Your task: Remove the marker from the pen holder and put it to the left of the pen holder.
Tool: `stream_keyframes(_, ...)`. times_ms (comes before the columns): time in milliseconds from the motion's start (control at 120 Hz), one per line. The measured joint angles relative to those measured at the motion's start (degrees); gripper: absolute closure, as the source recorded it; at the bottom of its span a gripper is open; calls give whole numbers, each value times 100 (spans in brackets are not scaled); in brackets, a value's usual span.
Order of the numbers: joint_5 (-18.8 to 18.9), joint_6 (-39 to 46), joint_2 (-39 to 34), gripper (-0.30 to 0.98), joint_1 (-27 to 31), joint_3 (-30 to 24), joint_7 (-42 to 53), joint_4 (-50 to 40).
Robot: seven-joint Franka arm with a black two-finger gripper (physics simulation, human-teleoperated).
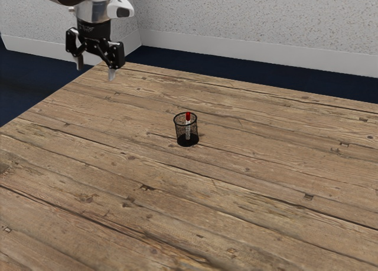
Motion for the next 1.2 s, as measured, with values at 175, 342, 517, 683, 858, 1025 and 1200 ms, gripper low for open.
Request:
stream_keyframes(175,-6,-20,-3,0,6,1,-117,6)
stream_keyframes(342,574,146,159,0,-556,-59,-887,176)
stream_keyframes(517,1643,1231,943,0,-1070,-28,-2345,83)
stream_keyframes(683,2182,2120,1460,0,-1210,-15,-3429,-427)
stream_keyframes(858,1982,3810,2298,0,-951,12,-4232,-430)
stream_keyframes(1025,1375,5309,2707,1,-712,29,-4891,-218)
stream_keyframes(1200,1166,6012,3285,1,-475,138,-5421,316)
